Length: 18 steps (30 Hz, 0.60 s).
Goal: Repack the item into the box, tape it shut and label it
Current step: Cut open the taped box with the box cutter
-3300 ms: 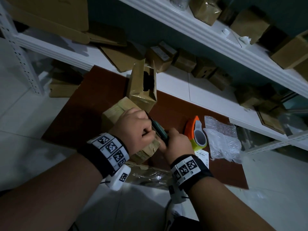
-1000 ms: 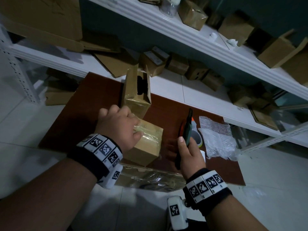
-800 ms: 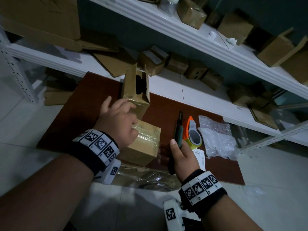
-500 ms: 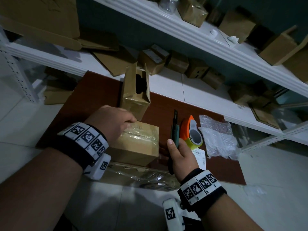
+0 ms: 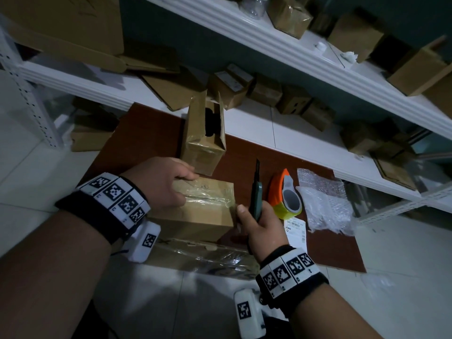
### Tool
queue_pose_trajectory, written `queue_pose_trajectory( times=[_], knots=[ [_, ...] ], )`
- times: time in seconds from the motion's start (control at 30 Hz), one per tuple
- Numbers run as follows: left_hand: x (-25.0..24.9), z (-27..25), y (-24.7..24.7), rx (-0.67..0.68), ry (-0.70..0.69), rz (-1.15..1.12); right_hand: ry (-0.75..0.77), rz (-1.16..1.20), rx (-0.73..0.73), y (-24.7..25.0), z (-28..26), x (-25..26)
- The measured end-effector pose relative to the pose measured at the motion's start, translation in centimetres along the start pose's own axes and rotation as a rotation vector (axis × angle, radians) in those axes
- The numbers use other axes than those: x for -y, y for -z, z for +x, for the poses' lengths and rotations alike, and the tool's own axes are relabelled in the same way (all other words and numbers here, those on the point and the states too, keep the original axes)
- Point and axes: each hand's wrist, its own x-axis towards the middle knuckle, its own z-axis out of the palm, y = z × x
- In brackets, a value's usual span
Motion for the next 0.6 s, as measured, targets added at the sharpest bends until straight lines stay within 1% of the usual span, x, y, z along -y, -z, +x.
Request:
queue_pose_trajectory(
  times=[0.17, 0.3, 0.5, 0.6],
  knots=[
    [-0.2, -0.4, 0.3, -0.049, -0.005, 0.023, -0.01, -0.122, -0.027, -0.5, 0.1, 0.6],
    [-0.1, -0.9, 0.3, -0.086, -0.056, 0.046, -0.043, -0.128, -0.034, -0.5, 0.0, 0.6],
    [0.7, -1.3, -0.4, -0.245, -0.171, 0.043, -0.063, -0.136, 0.003, -0.1, -0.3, 0.9],
    [0.4, -1.4, -1.0, -0.213, -0.187, 0.079, -0.066, -0.143, 0.014, -0.1, -0.2, 1.0]
  ],
)
